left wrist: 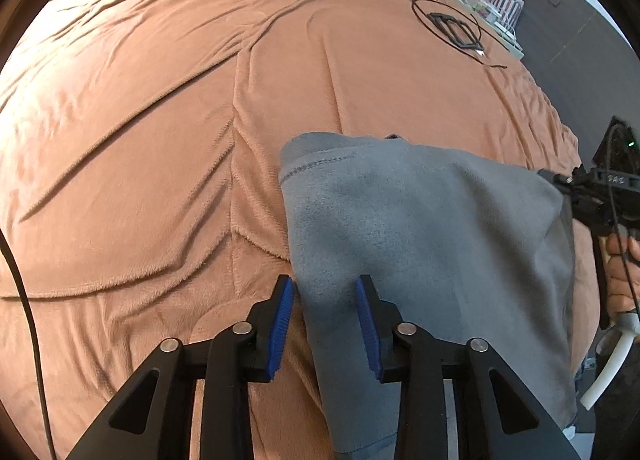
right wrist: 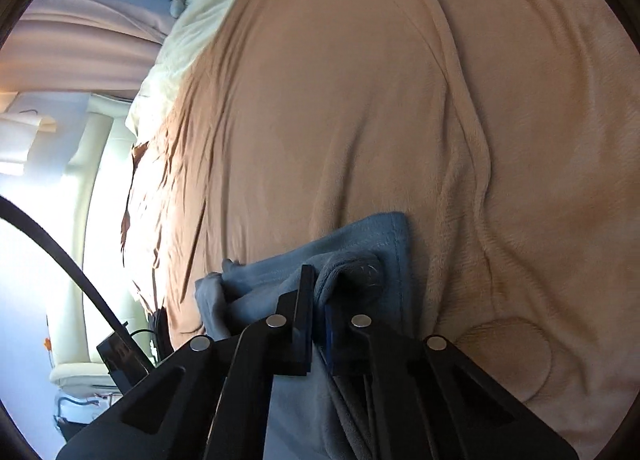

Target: Fold small clothes

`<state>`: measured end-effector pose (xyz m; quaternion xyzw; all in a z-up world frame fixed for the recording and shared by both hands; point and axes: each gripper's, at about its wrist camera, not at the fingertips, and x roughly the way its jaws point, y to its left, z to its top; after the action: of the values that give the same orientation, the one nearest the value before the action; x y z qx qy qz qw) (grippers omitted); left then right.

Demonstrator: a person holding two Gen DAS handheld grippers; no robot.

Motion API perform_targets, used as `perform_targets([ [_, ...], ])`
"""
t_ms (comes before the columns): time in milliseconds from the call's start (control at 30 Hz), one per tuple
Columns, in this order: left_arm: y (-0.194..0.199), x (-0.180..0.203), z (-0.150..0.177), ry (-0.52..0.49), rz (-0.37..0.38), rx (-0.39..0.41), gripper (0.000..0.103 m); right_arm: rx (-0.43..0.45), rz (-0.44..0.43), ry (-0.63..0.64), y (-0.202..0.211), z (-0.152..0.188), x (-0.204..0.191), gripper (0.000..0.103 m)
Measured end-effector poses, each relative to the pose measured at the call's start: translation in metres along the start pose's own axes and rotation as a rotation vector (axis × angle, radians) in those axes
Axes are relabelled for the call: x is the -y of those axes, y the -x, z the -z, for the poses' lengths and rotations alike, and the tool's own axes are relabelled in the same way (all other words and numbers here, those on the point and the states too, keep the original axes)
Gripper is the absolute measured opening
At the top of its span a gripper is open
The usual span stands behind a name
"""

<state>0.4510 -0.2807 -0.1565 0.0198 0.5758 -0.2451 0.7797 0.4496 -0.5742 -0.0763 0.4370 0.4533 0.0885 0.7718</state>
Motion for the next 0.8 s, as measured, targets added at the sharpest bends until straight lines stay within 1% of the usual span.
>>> perform_targets([
  [33,-0.001,0.000,0.000,-0.004,-0.003,-0.004,0.029,0.007,-0.001,0.022,0.004,0.000,-0.006,0.000],
  [67,-0.001,0.001,0.000,-0.008,-0.007,-0.007,0.027,0.023,-0.014,0.071,0.013,0.002,-0.015,0.000],
  [100,-0.002,0.002,0.000,-0.012,-0.013,-0.012,0.024,0.031,-0.025,0.102,0.018,0.012,-0.024,0.000],
  [167,-0.003,0.002,0.000,-0.012,-0.025,-0.016,0.020,0.060,-0.062,0.193,0.033,0.020,-0.042,0.000],
  [233,-0.002,0.002,0.001,-0.009,-0.027,-0.017,0.018,0.094,-0.101,0.294,0.052,0.028,-0.059,0.000],
  [300,0.000,0.001,0.002,-0.007,-0.025,-0.015,0.018,0.118,-0.118,0.359,0.062,0.035,-0.066,0.000],
  [333,0.000,0.000,0.002,-0.006,-0.023,-0.016,0.018,0.138,-0.107,0.397,0.067,0.037,-0.068,0.000],
  [367,0.001,0.000,0.002,-0.005,-0.022,-0.016,0.018,0.144,-0.095,0.403,0.066,0.038,-0.064,0.000],
  [467,0.003,-0.001,0.002,-0.003,-0.019,-0.017,0.018,0.119,0.028,0.344,0.050,0.032,-0.045,0.001],
  [533,0.005,-0.001,0.002,-0.002,-0.016,-0.015,0.018,0.076,0.056,0.257,0.035,0.024,-0.020,0.001],
  [633,0.010,-0.002,0.001,-0.005,-0.013,-0.006,0.018,0.045,0.024,0.176,0.024,0.017,0.001,0.001],
  [733,0.014,-0.004,-0.002,-0.007,-0.014,0.006,0.019,0.039,-0.003,0.139,0.019,0.008,0.010,0.001],
  [800,0.015,-0.005,-0.005,-0.004,-0.014,0.011,0.019,0.033,-0.004,0.127,0.015,0.006,0.011,0.002],
])
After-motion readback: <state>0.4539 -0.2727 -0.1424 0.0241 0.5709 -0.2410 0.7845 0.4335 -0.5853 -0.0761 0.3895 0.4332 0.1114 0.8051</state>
